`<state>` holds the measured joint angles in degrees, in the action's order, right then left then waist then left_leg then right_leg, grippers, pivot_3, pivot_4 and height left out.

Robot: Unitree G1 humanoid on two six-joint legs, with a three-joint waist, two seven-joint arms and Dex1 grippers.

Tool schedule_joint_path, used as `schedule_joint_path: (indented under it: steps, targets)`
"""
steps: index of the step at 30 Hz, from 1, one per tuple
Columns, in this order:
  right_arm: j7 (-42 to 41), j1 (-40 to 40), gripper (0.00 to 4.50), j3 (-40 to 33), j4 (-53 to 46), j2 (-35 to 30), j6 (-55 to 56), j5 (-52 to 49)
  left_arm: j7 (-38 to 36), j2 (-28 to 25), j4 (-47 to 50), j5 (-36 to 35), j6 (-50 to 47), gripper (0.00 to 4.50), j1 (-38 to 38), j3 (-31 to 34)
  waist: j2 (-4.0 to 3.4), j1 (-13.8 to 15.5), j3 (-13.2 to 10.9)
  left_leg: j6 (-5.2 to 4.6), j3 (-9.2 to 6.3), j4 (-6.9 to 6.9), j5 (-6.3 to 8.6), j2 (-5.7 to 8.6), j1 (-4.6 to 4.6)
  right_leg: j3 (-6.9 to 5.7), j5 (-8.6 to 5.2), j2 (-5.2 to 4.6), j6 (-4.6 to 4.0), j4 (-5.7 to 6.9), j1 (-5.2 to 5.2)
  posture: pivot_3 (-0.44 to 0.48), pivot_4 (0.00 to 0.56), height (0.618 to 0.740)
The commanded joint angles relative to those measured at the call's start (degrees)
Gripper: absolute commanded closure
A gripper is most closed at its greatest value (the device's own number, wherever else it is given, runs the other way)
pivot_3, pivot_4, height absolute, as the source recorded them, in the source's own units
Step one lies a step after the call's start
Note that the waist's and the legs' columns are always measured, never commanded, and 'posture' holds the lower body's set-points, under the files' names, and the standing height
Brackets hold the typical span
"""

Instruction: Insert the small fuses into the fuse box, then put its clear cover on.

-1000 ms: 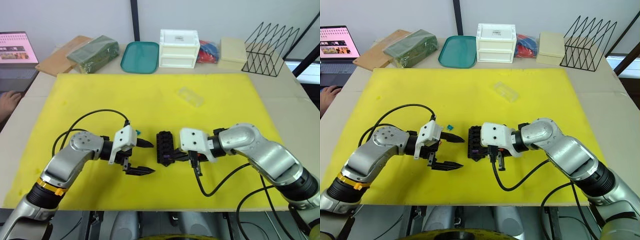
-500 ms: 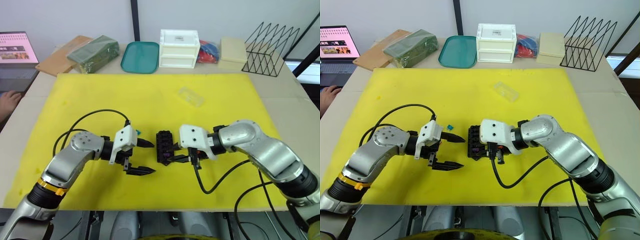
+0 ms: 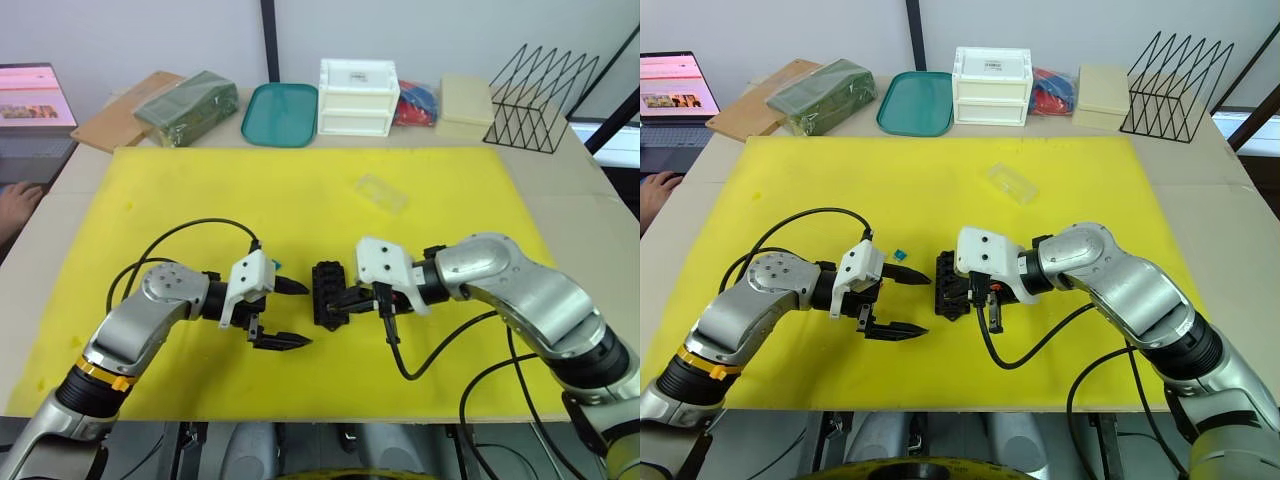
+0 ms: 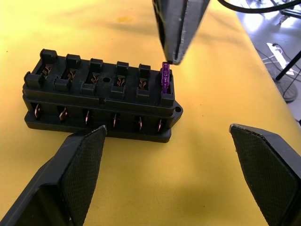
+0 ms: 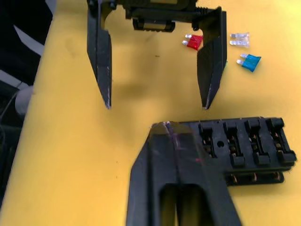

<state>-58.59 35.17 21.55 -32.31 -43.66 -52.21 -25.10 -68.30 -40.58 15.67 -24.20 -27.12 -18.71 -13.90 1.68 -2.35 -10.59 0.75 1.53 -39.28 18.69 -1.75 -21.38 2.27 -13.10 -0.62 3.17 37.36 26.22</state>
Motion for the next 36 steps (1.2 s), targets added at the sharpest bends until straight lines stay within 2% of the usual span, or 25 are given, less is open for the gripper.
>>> schedule_joint_path:
  steps: [1,21,36]
  targets:
    - [0.5,-0.4,4.48,-1.6,-0.1,0.4,0.6,-0.7,0.2,0.2,0.8,0.1,0.5,0.00,-0.5,0.6,0.00,0.0,0.0,0.00,0.00,0.00,0.00,0.00,0.00,0.00,0.00,0.00,0.00,0.00,0.00,0.000,0.150,0.740]
    - [0.1,-3.0,4.48,0.9,2.3,-0.2,3.9,1.3,0.5,0.1,1.0,0.1,0.6,0.00,-0.4,0.8,0.00,0.0,0.0,0.00,0.00,0.00,0.00,0.00,0.01,0.00,0.00,0.00,0.00,0.02,0.00,0.000,0.150,0.740]
    - [-1.0,-4.2,4.48,4.0,3.9,-1.5,8.2,6.7,0.9,0.0,1.4,-0.3,0.2,0.00,-0.3,0.9,0.01,0.0,0.0,0.00,0.00,-0.01,0.00,0.01,0.05,0.00,0.00,0.00,0.00,0.04,-0.04,0.000,0.150,0.740]
